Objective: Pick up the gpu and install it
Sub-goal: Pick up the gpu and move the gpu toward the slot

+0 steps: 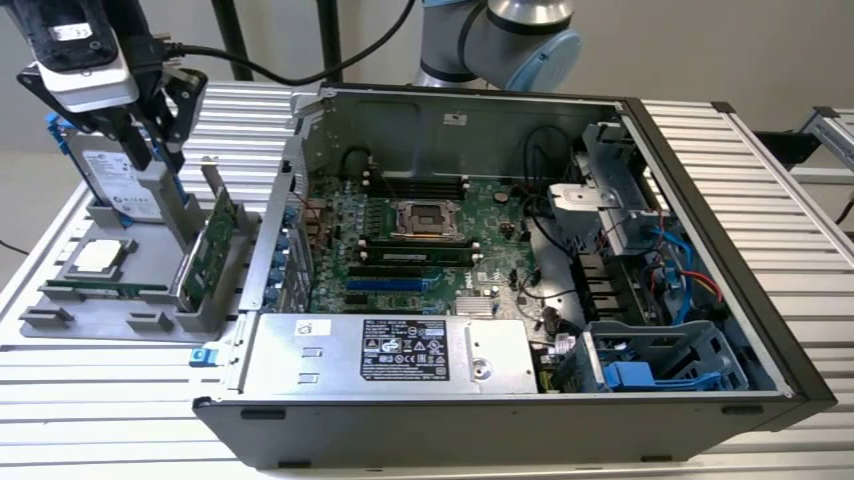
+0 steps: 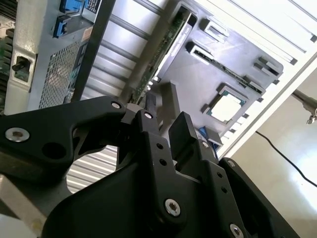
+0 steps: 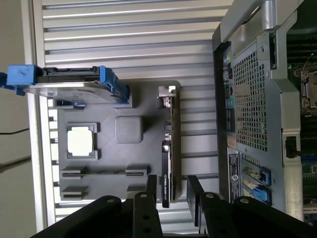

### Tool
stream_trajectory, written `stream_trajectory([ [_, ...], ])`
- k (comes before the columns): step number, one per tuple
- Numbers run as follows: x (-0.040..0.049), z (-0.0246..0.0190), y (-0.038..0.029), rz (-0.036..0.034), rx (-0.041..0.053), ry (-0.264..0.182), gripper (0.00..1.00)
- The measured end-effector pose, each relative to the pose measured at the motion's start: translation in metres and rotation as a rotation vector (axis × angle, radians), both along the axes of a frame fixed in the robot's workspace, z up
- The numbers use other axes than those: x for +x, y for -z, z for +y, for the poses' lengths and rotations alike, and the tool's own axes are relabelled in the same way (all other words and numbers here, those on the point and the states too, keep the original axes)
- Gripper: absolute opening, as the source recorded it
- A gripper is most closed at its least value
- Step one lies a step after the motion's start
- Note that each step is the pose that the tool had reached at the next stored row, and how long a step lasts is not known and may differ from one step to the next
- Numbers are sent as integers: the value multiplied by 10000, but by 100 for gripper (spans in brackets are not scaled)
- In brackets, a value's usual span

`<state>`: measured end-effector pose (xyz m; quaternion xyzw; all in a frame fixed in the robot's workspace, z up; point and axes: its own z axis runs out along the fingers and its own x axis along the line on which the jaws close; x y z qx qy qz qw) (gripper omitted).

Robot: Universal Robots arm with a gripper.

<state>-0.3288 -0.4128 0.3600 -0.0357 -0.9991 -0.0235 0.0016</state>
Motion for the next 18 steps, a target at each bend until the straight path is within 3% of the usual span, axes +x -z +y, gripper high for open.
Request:
stream_trajectory([
  [18, 0, -9, 71, 208, 0, 0, 100],
])
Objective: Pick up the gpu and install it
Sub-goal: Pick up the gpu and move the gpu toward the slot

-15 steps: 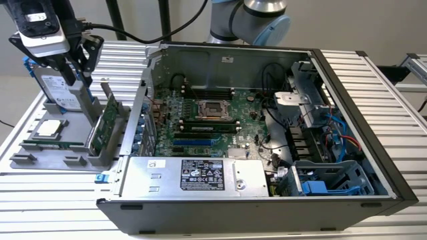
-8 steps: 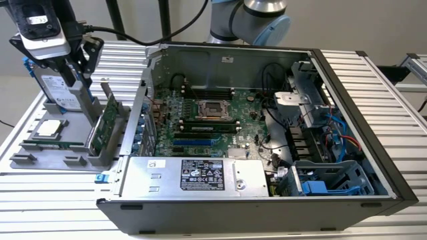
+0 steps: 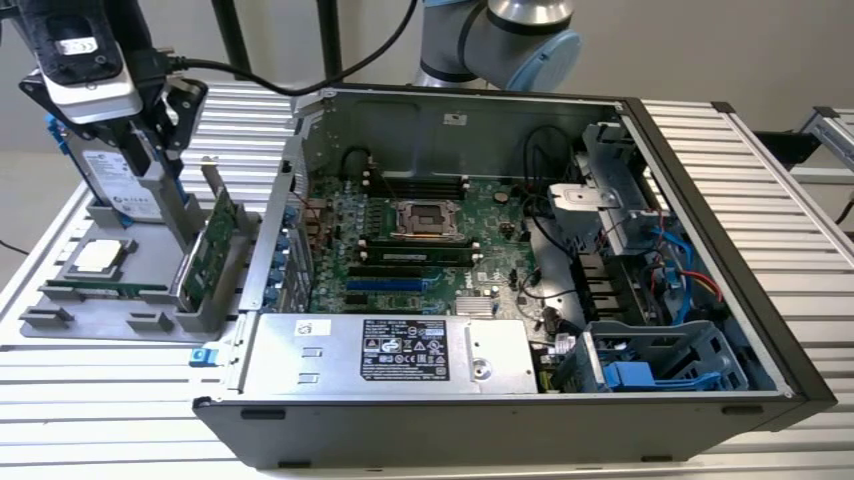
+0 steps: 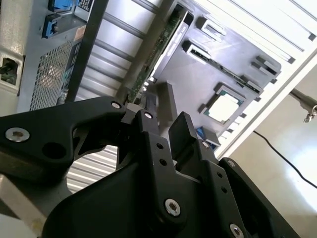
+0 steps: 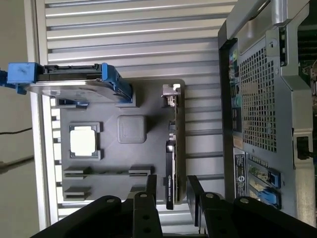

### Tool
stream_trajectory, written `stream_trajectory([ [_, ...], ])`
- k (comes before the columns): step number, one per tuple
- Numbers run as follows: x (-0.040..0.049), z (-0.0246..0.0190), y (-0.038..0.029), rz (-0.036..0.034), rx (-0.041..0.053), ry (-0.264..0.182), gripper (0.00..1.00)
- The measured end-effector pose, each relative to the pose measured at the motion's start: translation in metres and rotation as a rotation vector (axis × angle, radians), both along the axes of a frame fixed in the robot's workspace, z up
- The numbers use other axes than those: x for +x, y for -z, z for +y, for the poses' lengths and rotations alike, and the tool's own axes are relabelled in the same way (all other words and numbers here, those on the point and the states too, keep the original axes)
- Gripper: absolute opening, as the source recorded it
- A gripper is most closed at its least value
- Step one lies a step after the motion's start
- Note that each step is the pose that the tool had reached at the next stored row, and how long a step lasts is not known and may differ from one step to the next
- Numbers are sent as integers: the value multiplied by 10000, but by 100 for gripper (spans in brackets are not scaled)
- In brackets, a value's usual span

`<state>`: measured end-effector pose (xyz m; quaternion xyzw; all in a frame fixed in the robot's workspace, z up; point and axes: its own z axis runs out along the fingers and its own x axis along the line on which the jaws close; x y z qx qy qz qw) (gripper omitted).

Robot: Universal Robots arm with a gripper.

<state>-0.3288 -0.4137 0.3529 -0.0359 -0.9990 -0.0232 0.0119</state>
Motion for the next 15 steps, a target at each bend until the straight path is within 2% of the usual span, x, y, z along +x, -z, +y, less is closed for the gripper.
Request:
stream_trajectory([
  [15, 0, -4, 51, 198, 0, 0, 100],
])
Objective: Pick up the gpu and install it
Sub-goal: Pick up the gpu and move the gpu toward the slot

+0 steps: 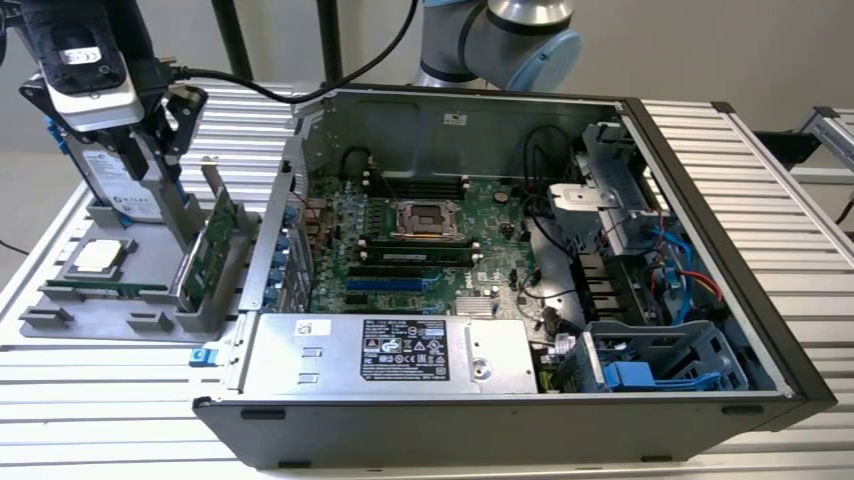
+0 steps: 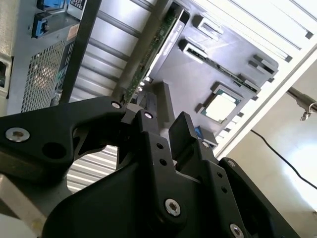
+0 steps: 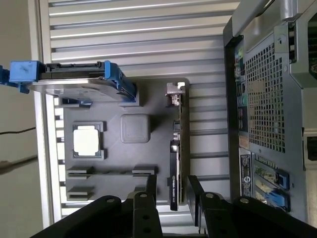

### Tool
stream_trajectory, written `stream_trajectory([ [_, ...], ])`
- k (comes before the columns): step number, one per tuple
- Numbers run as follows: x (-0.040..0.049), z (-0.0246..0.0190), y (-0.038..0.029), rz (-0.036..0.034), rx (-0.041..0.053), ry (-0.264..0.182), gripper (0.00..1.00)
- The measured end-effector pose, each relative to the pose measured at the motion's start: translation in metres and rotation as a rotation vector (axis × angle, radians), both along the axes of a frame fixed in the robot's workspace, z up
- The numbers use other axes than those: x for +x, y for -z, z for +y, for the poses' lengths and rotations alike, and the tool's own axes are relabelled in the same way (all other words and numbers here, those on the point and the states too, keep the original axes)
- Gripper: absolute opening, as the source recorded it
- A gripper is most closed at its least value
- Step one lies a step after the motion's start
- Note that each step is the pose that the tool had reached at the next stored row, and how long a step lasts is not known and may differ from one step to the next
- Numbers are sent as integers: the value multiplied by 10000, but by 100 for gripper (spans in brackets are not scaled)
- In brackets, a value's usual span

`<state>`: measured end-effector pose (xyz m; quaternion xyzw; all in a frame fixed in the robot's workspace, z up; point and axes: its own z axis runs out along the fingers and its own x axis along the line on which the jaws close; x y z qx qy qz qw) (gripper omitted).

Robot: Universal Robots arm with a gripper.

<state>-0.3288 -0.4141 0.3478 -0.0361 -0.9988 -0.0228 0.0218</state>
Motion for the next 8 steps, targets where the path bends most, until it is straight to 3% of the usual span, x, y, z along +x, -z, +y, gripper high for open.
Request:
stream_trajectory([
  [8, 0, -1, 13, 29, 0, 0, 100],
])
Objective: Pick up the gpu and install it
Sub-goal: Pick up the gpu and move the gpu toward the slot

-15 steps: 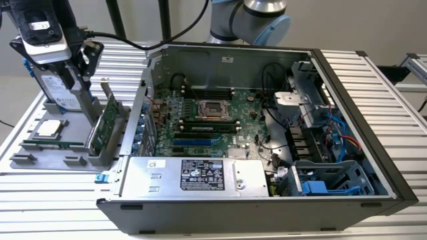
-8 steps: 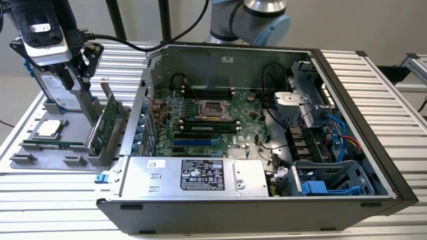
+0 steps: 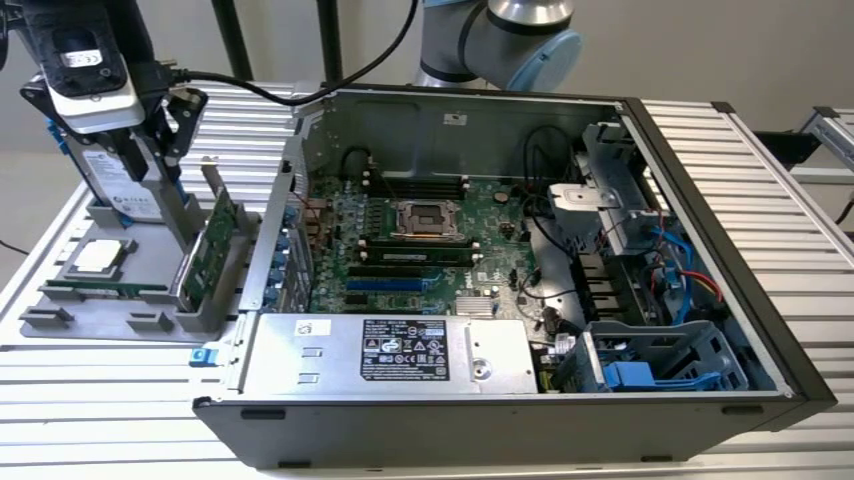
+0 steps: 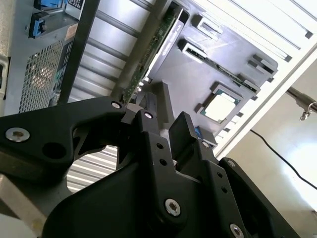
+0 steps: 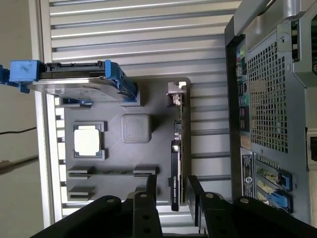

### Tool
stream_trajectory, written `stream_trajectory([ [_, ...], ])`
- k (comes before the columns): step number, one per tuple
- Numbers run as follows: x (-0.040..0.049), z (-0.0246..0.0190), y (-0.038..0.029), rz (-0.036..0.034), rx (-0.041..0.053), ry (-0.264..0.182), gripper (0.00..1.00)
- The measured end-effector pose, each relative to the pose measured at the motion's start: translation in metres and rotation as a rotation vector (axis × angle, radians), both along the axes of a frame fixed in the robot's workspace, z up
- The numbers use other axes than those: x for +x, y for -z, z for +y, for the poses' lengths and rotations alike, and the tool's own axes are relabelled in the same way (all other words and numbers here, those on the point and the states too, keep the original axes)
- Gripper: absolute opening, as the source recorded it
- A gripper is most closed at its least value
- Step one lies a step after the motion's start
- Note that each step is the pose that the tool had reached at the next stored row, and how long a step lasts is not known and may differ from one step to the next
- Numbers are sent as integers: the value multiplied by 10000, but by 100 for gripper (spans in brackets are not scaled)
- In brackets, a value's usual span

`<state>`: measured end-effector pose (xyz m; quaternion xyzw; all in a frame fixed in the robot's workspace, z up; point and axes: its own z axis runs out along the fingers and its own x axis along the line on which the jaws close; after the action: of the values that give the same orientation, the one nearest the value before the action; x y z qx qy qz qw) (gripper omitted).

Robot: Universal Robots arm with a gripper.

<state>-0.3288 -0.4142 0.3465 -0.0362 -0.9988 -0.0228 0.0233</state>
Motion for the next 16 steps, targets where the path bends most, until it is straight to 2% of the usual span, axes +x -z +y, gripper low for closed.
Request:
stream_trajectory([
  [16, 0, 0, 55, 10, 0, 0, 100],
])
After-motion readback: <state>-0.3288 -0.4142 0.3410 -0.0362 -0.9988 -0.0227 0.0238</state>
